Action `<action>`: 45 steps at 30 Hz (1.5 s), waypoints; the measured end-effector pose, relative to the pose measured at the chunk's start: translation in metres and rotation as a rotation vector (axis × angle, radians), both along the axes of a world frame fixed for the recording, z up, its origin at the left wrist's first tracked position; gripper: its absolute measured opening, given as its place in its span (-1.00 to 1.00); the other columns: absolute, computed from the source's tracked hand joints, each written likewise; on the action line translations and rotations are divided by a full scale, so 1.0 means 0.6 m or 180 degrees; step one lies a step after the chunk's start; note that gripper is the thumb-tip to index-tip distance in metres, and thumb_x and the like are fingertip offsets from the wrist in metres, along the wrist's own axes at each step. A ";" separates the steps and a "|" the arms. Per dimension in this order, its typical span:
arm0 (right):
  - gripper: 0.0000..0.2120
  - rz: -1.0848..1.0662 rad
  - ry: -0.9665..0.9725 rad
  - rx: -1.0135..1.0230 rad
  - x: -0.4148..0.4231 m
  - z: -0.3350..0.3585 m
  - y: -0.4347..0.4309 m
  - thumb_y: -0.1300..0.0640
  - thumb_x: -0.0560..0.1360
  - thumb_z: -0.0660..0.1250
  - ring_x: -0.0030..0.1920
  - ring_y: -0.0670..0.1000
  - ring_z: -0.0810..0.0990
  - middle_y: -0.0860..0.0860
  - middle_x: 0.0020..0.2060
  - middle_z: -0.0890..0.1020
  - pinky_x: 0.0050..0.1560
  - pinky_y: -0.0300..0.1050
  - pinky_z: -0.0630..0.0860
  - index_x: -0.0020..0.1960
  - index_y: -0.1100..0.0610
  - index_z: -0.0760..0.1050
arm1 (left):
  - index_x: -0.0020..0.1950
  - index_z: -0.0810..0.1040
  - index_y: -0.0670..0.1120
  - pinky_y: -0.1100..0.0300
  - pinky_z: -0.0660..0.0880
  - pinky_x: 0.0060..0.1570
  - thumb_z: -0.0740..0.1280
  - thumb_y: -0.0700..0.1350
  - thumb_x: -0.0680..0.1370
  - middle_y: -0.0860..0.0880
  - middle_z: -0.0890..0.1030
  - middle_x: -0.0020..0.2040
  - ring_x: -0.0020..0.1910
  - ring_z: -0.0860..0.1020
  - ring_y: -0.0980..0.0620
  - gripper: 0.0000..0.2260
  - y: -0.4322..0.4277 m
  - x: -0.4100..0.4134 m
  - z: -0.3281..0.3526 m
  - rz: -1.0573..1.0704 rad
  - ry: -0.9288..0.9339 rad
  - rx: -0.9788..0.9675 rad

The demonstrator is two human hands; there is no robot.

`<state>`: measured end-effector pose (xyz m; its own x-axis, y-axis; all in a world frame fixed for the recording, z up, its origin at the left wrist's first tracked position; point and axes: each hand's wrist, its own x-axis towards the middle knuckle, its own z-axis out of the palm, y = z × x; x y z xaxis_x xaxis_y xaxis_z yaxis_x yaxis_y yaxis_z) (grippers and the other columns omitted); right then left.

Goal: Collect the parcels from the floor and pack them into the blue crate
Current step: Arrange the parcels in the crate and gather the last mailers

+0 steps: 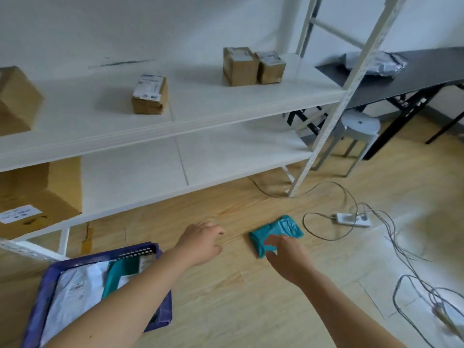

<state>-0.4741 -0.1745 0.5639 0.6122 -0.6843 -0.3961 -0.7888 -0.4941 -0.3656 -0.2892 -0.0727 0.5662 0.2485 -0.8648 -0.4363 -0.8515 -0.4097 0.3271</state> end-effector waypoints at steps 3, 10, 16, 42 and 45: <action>-0.69 -0.0095 -0.0007 0.0090 -0.078 -0.017 -0.081 0.12 0.53 0.22 0.21 0.05 0.51 0.04 0.19 0.57 0.17 -0.12 0.44 0.26 0.06 0.49 | 0.41 0.35 0.03 0.13 0.25 0.33 0.24 0.03 0.57 0.01 0.35 0.43 0.40 0.31 0.00 -0.59 -0.074 -0.080 -0.015 0.0089 0.0077 0.0046; -0.71 -0.0332 0.0049 0.0438 -0.180 -0.081 -0.221 0.13 0.52 0.24 0.14 0.01 0.55 0.01 0.18 0.56 0.11 -0.17 0.45 0.23 0.03 0.51 | 0.39 0.38 0.02 0.13 0.27 0.30 0.24 0.01 0.56 -0.01 0.40 0.38 0.37 0.35 -0.02 -0.61 -0.193 -0.172 -0.059 -0.0003 -0.0002 0.0394; -0.69 -0.0191 0.0260 0.0495 -0.187 -0.137 -0.340 0.12 0.51 0.23 0.15 0.02 0.53 0.01 0.18 0.56 0.11 -0.17 0.45 0.25 0.00 0.49 | 0.39 0.37 0.03 0.13 0.33 0.29 0.25 0.00 0.55 0.01 0.40 0.38 0.35 0.37 0.00 -0.60 -0.304 -0.183 -0.118 0.0118 0.0117 0.0489; -0.54 0.0784 0.1137 0.0536 -0.012 -0.796 -0.770 0.23 0.49 0.16 0.24 0.11 0.50 0.03 0.27 0.51 0.12 -0.12 0.45 0.37 0.01 0.37 | 0.40 0.35 0.03 0.11 0.36 0.28 0.25 -0.06 0.57 0.03 0.39 0.34 0.30 0.41 0.01 -0.61 -0.694 -0.076 -0.769 0.1244 0.0285 0.0533; -0.52 0.0858 0.1302 0.0450 0.008 -0.912 -0.793 0.25 0.50 0.12 0.23 0.14 0.51 0.09 0.25 0.52 0.08 -0.11 0.45 0.40 0.02 0.29 | 0.40 0.34 0.03 0.11 0.35 0.28 0.25 -0.05 0.57 0.03 0.38 0.35 0.31 0.40 0.00 -0.60 -0.713 -0.058 -0.871 0.1293 0.0292 0.0600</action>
<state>-0.4691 -0.6504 0.0168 0.5350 -0.4458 -0.7176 -0.7326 -0.6678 -0.1314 -0.3237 -0.5003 0.0433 0.5040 -0.6087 -0.6127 -0.5805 -0.7641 0.2814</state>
